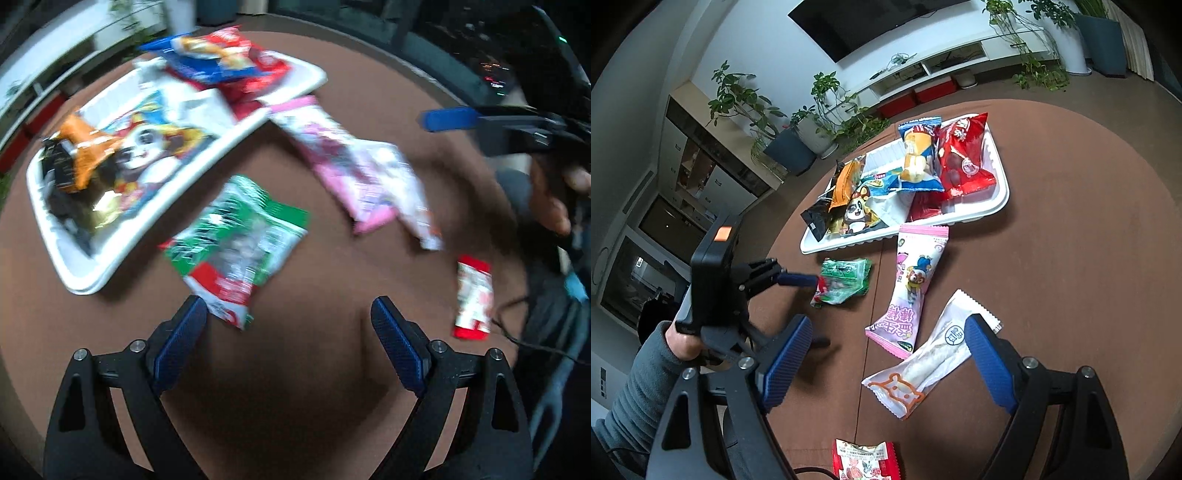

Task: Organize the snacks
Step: 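Grasp the green snack bag with the left gripper and lift it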

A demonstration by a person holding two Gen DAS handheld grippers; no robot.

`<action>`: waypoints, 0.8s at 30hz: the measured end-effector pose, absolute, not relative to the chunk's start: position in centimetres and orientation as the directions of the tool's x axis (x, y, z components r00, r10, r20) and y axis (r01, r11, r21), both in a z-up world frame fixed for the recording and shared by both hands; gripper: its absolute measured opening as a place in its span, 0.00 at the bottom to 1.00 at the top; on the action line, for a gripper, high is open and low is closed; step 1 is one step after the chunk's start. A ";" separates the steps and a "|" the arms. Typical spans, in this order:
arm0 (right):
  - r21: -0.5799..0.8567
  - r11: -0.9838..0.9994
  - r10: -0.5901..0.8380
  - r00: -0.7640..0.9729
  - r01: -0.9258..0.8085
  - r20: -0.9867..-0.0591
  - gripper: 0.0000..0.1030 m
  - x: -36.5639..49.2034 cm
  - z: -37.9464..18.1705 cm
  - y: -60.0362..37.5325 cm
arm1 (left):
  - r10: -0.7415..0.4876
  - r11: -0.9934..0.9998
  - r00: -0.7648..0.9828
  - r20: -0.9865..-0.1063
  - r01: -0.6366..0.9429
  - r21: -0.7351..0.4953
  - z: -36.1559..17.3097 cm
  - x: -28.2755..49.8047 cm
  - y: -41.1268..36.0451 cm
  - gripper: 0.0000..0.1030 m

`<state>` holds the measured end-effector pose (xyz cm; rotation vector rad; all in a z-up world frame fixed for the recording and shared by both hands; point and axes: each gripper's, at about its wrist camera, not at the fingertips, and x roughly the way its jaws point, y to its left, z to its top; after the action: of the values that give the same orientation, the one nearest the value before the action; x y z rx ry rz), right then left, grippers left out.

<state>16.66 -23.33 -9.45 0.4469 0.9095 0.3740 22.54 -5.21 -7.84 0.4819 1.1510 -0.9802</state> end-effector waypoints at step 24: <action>0.534 0.839 0.491 0.558 -0.098 -0.669 0.84 15.9 -10.6 -24.2 | -0.283 0.540 0.157 -0.946 0.841 -0.022 -8.6 26.6 -9.2 0.87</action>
<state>15.92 -24.24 -10.61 0.4725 0.9201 0.3632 26.56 -9.22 -8.63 0.6014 1.1423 -0.8770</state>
